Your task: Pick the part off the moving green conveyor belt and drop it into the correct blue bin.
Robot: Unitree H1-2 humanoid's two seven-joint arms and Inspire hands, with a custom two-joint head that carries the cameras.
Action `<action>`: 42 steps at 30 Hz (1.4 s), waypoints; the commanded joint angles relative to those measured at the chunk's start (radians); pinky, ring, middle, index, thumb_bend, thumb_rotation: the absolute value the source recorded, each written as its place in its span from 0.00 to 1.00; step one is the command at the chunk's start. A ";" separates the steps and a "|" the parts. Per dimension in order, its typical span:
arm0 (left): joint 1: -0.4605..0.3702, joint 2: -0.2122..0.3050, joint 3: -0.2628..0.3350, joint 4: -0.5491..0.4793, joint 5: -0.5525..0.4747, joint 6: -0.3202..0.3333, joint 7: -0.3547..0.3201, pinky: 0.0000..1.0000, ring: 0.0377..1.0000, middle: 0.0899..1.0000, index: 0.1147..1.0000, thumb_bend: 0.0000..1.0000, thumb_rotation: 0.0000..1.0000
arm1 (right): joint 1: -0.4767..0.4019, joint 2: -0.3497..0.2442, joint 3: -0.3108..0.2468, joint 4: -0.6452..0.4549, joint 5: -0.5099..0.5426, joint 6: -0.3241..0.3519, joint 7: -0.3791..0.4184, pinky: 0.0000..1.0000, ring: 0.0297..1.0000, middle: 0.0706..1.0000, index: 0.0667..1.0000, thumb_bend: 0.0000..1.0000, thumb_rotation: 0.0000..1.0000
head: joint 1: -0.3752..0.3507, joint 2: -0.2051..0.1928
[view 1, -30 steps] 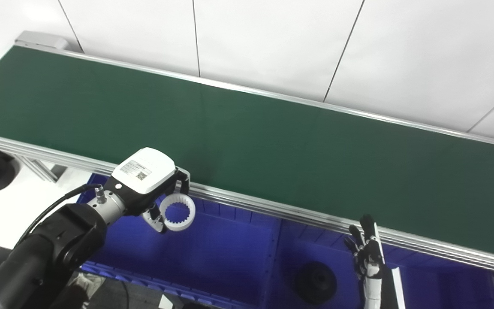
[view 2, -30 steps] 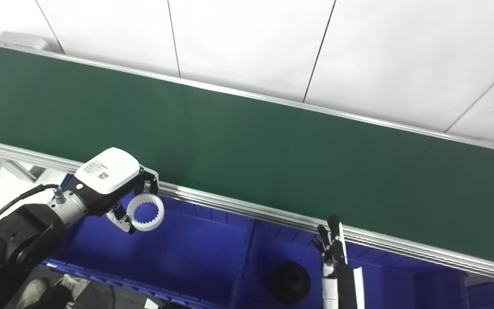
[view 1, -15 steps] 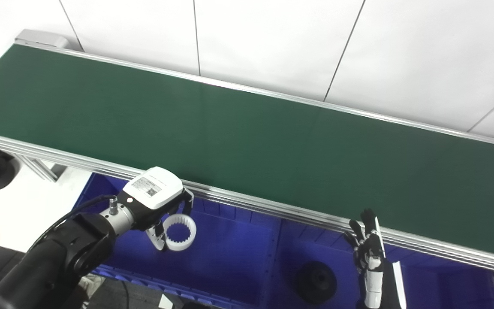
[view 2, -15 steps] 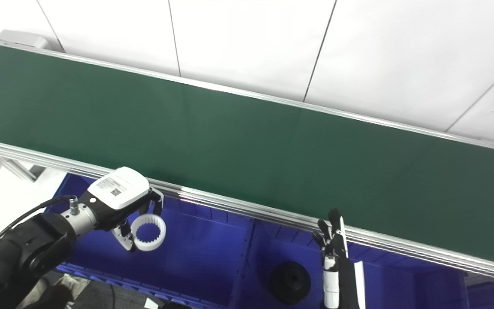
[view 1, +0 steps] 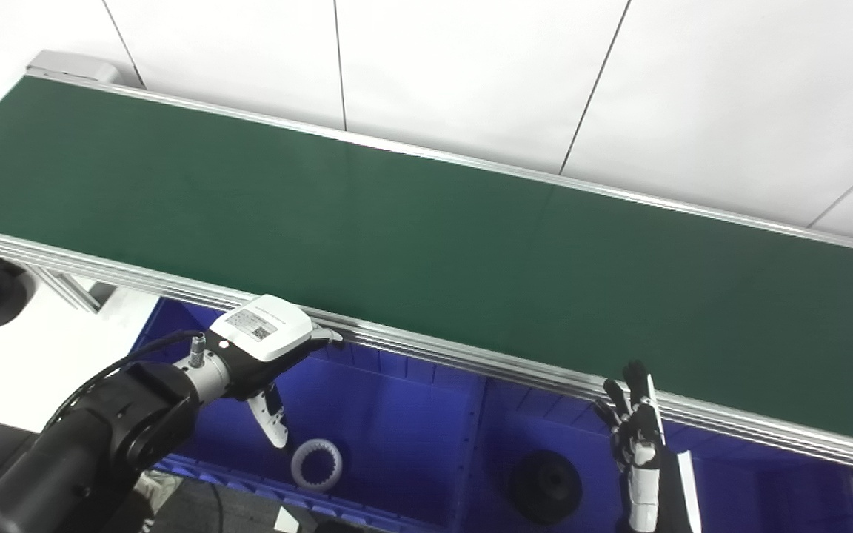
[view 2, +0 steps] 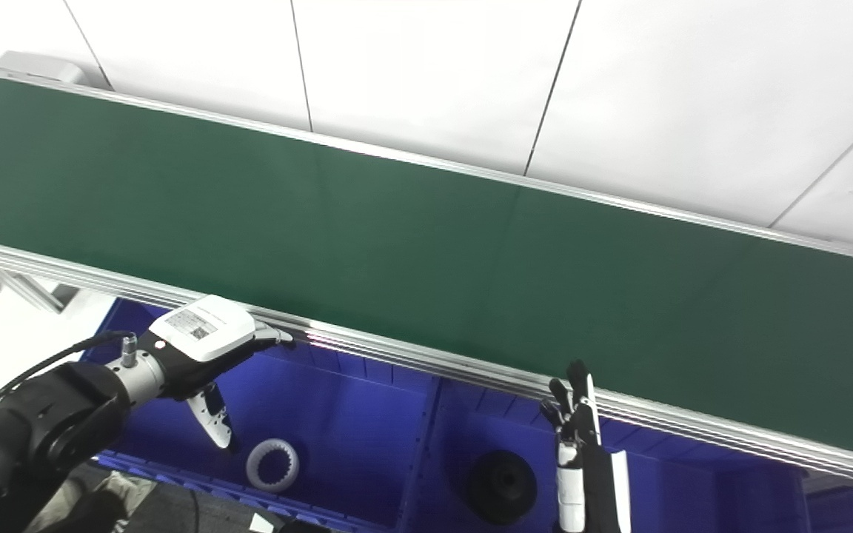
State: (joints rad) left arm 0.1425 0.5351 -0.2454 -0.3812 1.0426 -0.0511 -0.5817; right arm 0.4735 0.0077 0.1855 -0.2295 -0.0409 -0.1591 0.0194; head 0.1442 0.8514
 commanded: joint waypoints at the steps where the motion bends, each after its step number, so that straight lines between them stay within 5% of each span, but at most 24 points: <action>1: -0.006 0.001 0.017 -0.053 -0.016 0.002 0.018 0.75 0.79 0.81 0.82 1.00 0.31 | -0.002 0.008 0.001 -0.007 -0.004 -0.027 0.001 0.89 0.95 1.00 1.00 0.87 1.00 | -0.007 0.000; 7: 0.045 -0.072 0.097 -0.181 -0.178 0.078 0.036 0.68 0.73 0.75 0.79 1.00 0.25 | 0.005 0.025 0.008 -0.002 -0.019 -0.022 -0.007 0.88 0.95 1.00 1.00 0.90 1.00 | -0.075 -0.002; 11: 0.099 -0.237 0.171 -0.376 -0.441 0.292 0.012 0.62 0.74 0.78 0.82 0.99 0.30 | 0.012 0.036 0.019 0.010 -0.046 -0.024 -0.013 0.87 0.95 1.00 1.00 0.89 1.00 | -0.175 -0.011; 14: 0.133 -0.391 0.215 -0.450 -0.639 0.442 0.054 0.76 0.83 0.85 0.88 0.89 0.35 | 0.004 0.050 0.031 0.039 -0.061 -0.045 -0.020 0.87 0.94 1.00 1.00 0.87 1.00 | -0.263 -0.034; 16: 0.143 -0.487 0.242 -0.427 -0.731 0.471 0.114 0.84 0.87 0.87 0.91 0.78 0.39 | -0.004 0.062 0.039 0.063 -0.084 -0.065 -0.033 0.87 0.94 1.00 1.00 0.85 1.00 | -0.310 -0.046; 17: 0.148 -0.535 0.253 -0.395 -0.762 0.472 0.151 0.82 0.90 0.91 0.96 0.66 0.59 | -0.009 0.068 0.044 0.075 -0.095 -0.077 -0.040 0.88 0.94 1.00 1.00 0.83 1.00 | -0.319 -0.048; 21: 0.179 -0.675 0.285 -0.207 -0.876 0.396 0.279 0.91 0.95 0.97 0.99 0.61 0.61 | -0.022 0.102 0.055 0.147 -0.138 -0.126 -0.086 0.89 0.96 1.00 1.00 0.82 1.00 | -0.442 -0.089; 26: 0.203 -0.674 0.211 -0.044 -0.850 0.237 0.353 0.96 0.99 1.00 1.00 0.63 0.63 | -0.033 0.145 0.040 0.231 -0.183 -0.157 -0.156 0.94 1.00 1.00 1.00 0.83 1.00 | -0.545 -0.120; 31: 0.200 -0.638 0.162 0.028 -0.870 0.148 0.383 1.00 1.00 1.00 1.00 0.67 0.63 | -0.066 0.170 0.041 0.293 -0.197 -0.175 -0.199 0.93 1.00 1.00 1.00 0.79 1.00 | -0.630 -0.145; 42: 0.193 -0.575 0.137 0.049 -0.906 0.066 0.416 1.00 1.00 1.00 1.00 0.78 0.65 | -0.097 0.177 0.056 0.327 -0.212 -0.186 -0.227 0.98 1.00 1.00 1.00 0.76 1.00 | -0.615 -0.150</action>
State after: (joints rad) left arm 0.3399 -0.0442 -0.0965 -0.2998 0.1461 0.0740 -0.1828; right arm 0.3950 0.1245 0.2060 0.1049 -0.2508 -0.2870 -0.2027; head -0.4787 0.7010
